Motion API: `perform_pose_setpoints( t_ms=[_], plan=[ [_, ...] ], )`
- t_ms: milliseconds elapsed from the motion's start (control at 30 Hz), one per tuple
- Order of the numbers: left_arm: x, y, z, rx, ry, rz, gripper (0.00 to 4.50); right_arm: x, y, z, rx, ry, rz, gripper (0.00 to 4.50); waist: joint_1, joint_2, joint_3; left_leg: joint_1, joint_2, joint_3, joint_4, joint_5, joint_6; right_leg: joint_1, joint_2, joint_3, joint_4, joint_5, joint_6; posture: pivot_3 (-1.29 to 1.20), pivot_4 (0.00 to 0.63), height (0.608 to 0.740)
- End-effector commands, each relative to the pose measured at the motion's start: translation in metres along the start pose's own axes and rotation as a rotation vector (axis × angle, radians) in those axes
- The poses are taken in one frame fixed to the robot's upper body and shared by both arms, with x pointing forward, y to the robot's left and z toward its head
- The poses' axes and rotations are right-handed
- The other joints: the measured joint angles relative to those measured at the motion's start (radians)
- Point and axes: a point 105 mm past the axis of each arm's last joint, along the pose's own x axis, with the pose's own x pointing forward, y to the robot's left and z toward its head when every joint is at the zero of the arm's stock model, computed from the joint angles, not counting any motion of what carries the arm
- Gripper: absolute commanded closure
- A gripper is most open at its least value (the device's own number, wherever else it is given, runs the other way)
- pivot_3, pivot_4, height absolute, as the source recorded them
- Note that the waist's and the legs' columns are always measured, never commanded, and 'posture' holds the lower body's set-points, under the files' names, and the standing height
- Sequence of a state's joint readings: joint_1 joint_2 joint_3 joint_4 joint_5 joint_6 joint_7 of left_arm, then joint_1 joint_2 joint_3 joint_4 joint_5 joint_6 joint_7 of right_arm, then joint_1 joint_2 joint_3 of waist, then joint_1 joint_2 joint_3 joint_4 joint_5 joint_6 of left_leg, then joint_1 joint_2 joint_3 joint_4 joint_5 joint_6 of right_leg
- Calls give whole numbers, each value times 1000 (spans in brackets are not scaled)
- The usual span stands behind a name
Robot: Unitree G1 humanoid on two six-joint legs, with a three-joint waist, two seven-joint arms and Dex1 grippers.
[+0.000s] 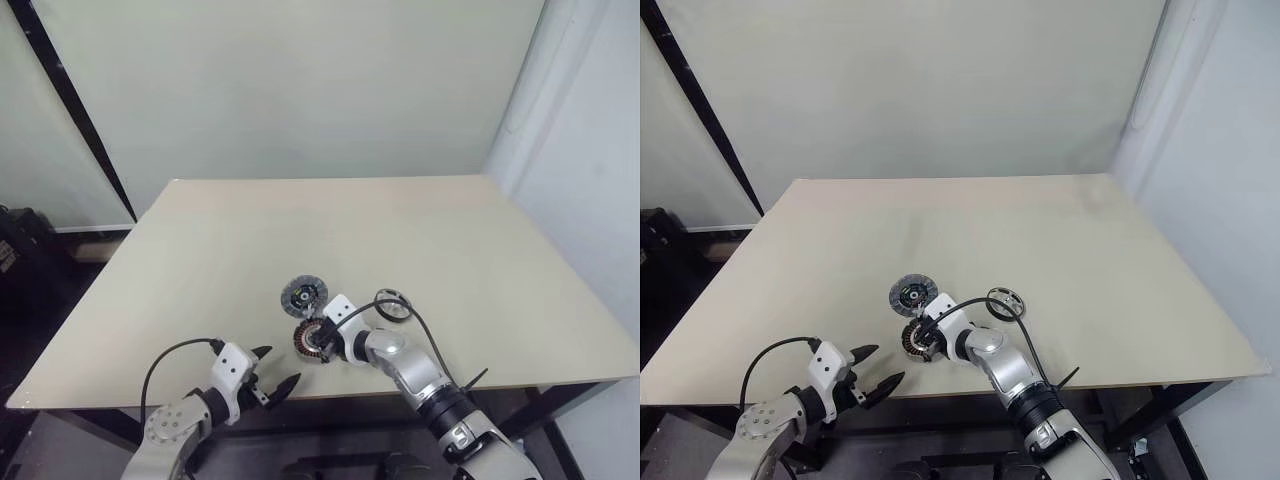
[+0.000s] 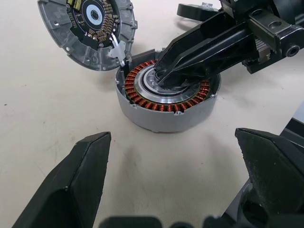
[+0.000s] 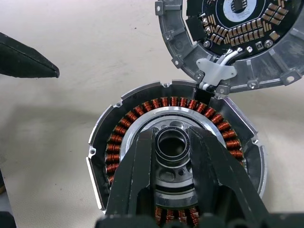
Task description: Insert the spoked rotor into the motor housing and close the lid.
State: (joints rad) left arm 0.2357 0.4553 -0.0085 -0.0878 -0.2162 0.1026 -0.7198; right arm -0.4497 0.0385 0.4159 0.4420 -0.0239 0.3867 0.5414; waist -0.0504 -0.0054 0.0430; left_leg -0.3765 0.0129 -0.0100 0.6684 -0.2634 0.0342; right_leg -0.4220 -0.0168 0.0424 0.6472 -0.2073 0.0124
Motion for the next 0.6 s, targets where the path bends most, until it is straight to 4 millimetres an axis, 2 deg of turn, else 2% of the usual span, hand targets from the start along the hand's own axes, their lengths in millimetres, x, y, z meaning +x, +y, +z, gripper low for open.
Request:
perform_pose_setpoints(
  t_ms=[33, 600],
  plan=[
    [1, 3, 17, 37, -57, 4, 0, -3, -6, 13, -28, -37, -15, 3811, 0, 0, 0, 0, 0, 0, 0, 0, 0, 0, 0, 0, 0, 0, 0, 0, 0, 740],
    [3, 4, 18, 39, -59, 2, 0, -2, -5, 11, -32, -27, -16, 3811, 0, 0, 0, 0, 0, 0, 0, 0, 0, 0, 0, 0, 0, 0, 0, 0, 0, 740]
  ],
)
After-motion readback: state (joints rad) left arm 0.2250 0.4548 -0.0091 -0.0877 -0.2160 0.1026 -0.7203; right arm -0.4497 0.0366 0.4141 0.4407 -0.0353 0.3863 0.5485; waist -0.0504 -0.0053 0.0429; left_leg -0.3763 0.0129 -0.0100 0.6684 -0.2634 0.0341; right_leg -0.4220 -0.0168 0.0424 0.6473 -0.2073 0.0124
